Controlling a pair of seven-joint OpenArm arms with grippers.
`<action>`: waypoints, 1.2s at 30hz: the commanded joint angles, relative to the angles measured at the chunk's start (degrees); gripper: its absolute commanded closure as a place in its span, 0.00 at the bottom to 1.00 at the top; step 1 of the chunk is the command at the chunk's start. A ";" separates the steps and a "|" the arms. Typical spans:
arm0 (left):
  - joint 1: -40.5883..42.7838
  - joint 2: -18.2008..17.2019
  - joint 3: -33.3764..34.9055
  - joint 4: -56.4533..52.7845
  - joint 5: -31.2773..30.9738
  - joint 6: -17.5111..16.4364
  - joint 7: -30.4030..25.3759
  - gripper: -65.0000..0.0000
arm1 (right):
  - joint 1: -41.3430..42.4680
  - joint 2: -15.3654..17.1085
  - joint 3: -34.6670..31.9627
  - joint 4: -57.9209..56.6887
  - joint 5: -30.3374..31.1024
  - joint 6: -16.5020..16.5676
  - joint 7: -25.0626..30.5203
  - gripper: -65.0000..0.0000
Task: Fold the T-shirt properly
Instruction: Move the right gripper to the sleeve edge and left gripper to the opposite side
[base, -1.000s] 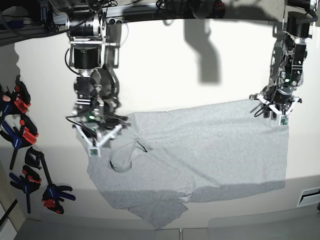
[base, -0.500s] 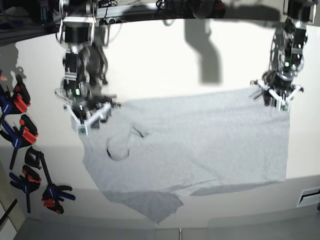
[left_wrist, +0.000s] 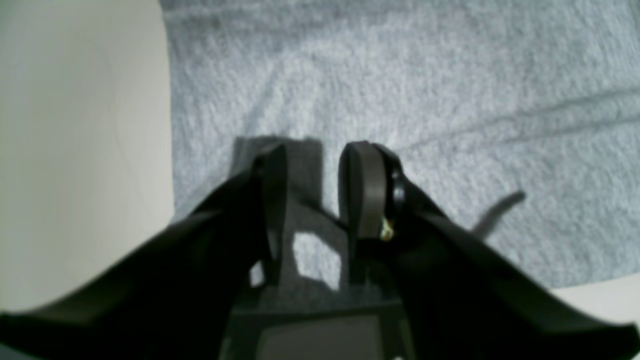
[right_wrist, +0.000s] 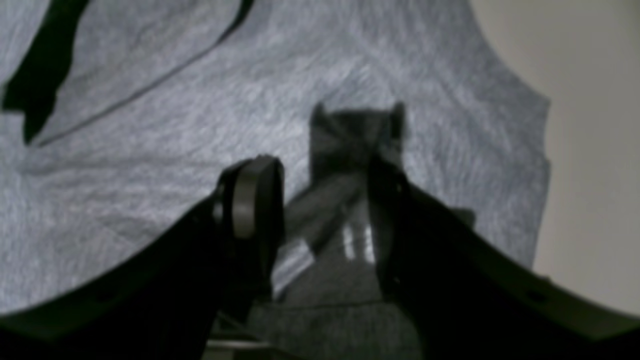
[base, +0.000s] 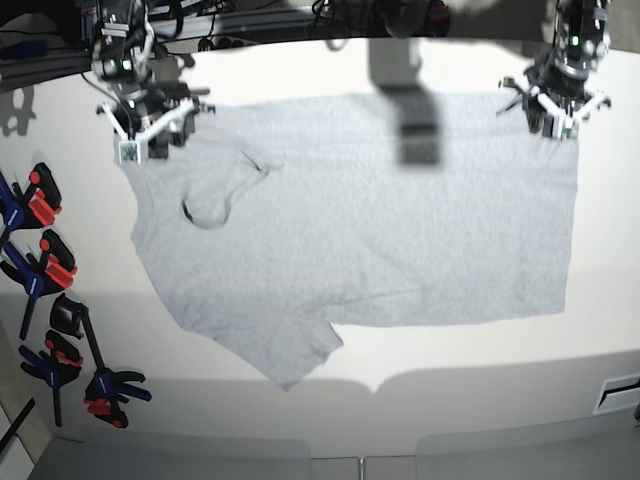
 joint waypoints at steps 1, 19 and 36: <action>2.93 -0.04 -0.07 -0.33 1.79 0.66 7.98 0.70 | -2.25 0.48 0.76 0.00 -3.19 -1.55 -5.81 0.57; 8.72 3.28 -0.15 9.29 16.87 7.34 4.28 0.70 | -7.13 0.52 1.11 5.14 -3.34 -1.77 -4.20 0.57; -0.35 1.62 -0.13 21.68 36.81 17.18 8.68 0.70 | 5.92 0.50 1.09 25.42 -1.68 -0.68 -5.38 0.57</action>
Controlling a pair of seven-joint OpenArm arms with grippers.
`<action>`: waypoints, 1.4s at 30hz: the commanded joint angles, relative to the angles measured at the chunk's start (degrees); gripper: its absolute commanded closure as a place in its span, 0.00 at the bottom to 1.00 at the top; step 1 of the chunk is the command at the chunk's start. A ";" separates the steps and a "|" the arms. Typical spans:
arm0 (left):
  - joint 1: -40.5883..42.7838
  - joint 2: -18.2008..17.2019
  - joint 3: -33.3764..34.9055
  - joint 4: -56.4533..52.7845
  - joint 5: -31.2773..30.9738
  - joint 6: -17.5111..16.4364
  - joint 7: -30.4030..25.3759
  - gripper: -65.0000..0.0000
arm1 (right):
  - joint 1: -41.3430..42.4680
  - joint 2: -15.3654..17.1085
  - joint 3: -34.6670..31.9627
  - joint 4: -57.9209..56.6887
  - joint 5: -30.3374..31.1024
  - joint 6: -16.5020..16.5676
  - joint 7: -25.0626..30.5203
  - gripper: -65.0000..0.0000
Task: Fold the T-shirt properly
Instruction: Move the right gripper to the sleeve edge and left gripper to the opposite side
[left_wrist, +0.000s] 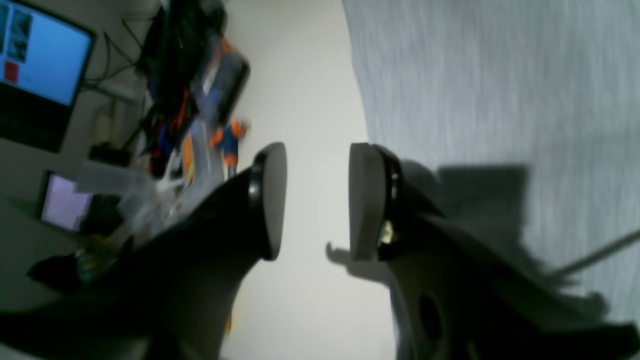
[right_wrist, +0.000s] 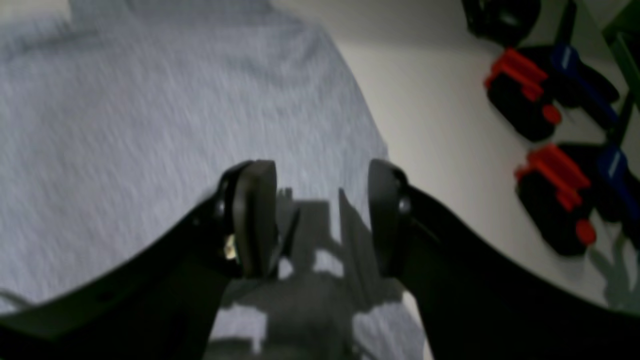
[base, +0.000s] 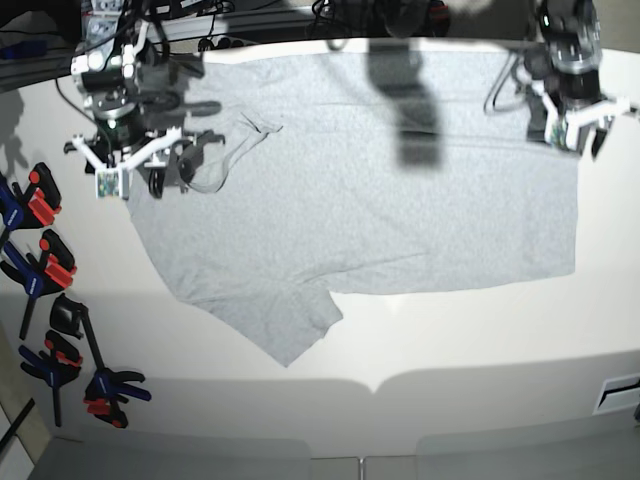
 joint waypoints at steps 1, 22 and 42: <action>-2.16 -1.68 -0.37 1.09 -1.66 -1.84 0.28 0.70 | 1.62 0.57 0.28 1.05 0.26 0.74 -0.24 0.57; -59.32 -7.78 -0.37 -54.07 -43.52 -26.60 -7.04 0.64 | 9.40 0.55 0.28 1.05 3.23 6.80 -17.92 0.57; -74.55 -6.54 -0.37 -108.15 -45.81 -31.76 -15.28 0.64 | 9.40 0.55 0.28 1.07 4.92 7.43 -19.41 0.57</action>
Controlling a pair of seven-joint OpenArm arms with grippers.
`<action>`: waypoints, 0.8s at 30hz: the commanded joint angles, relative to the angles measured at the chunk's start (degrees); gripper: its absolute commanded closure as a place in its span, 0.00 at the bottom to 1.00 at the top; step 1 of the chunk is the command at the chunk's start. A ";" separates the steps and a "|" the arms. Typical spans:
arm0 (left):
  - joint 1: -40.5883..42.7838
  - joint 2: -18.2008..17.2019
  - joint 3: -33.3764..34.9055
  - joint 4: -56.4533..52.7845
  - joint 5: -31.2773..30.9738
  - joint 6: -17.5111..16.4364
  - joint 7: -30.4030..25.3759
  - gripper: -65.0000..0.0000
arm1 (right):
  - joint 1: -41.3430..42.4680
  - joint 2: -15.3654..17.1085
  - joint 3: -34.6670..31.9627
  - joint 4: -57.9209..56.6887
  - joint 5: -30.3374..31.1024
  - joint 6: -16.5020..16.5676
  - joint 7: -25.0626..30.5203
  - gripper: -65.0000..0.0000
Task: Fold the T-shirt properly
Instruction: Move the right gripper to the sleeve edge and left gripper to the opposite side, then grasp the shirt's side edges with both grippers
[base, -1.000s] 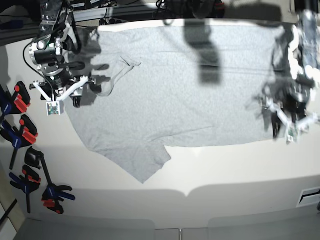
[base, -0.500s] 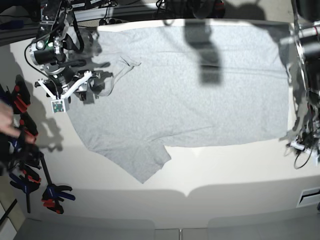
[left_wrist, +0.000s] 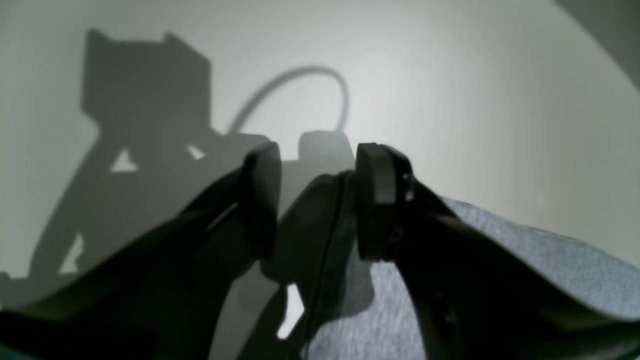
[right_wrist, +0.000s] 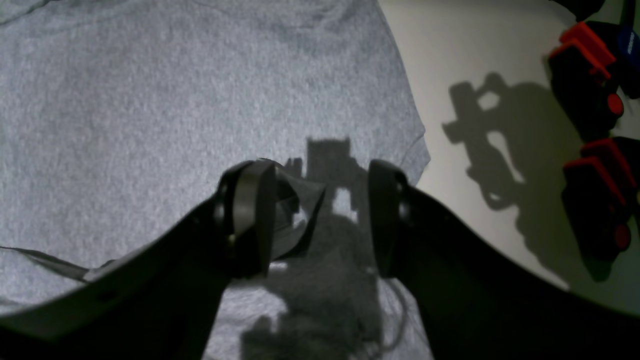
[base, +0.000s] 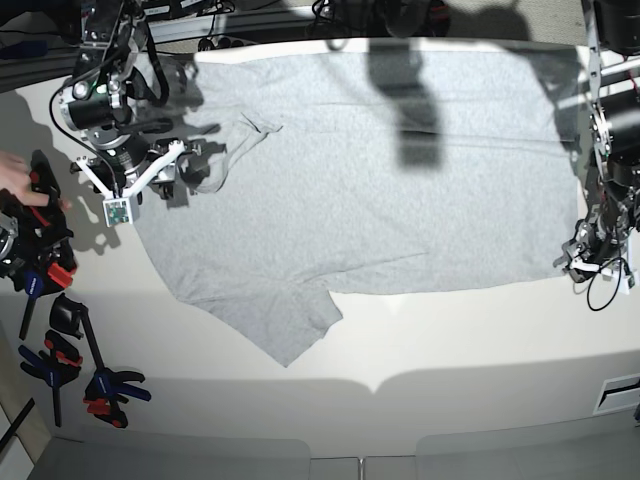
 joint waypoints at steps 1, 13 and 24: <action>-0.44 -0.61 0.07 -0.09 1.16 -0.22 4.76 0.64 | 0.50 0.59 0.24 1.03 0.42 0.39 1.14 0.57; -0.48 1.86 0.07 -0.09 -0.76 -8.37 7.89 0.64 | 1.25 0.61 0.24 1.03 0.42 0.37 4.85 0.57; -1.09 1.01 0.07 -0.09 -0.76 -8.35 5.51 1.00 | 8.20 0.59 0.24 0.72 0.44 0.35 9.84 0.57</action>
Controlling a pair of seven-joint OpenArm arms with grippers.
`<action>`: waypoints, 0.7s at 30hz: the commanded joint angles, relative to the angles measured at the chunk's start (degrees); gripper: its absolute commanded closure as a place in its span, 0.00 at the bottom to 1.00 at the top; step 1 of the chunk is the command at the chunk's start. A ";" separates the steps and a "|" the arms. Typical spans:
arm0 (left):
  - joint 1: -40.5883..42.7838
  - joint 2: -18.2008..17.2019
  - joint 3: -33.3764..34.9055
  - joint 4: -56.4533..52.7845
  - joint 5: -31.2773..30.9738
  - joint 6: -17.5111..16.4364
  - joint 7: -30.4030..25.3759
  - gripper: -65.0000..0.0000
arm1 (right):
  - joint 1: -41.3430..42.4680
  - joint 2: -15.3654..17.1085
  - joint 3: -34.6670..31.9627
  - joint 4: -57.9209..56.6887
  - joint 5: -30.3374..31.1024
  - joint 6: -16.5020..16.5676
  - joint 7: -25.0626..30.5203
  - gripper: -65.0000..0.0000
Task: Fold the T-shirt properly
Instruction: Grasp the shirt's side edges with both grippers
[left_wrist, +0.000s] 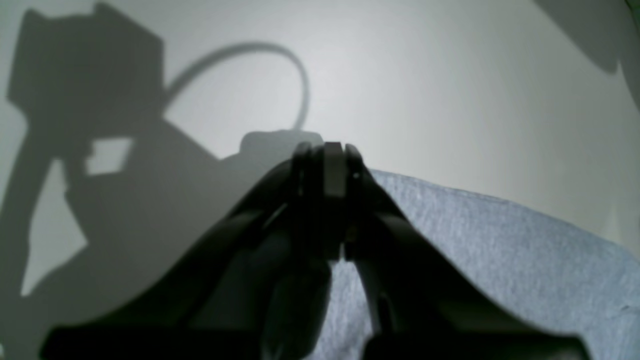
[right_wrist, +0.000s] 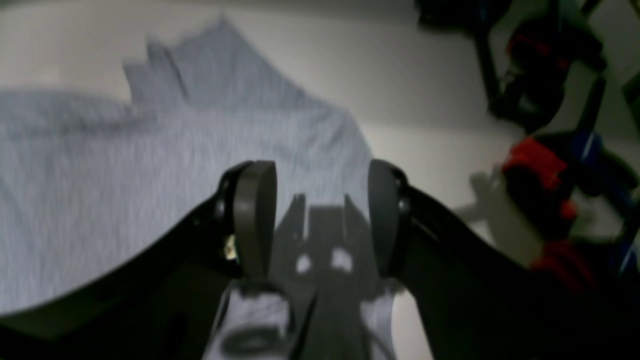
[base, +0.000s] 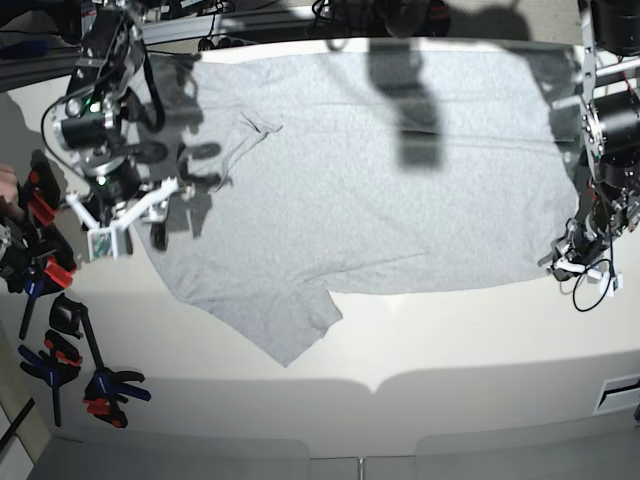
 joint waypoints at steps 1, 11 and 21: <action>-0.92 -0.83 0.07 0.13 1.16 0.46 1.62 1.00 | 2.08 0.61 0.24 0.26 0.37 0.17 2.01 0.57; -0.87 -0.90 0.07 0.13 1.14 0.46 1.99 1.00 | 23.74 0.61 -1.95 -30.18 0.15 0.68 5.03 0.57; -0.74 -0.90 0.07 0.13 -1.05 1.11 1.57 1.00 | 49.51 0.63 -6.10 -83.80 -11.02 7.08 21.53 0.57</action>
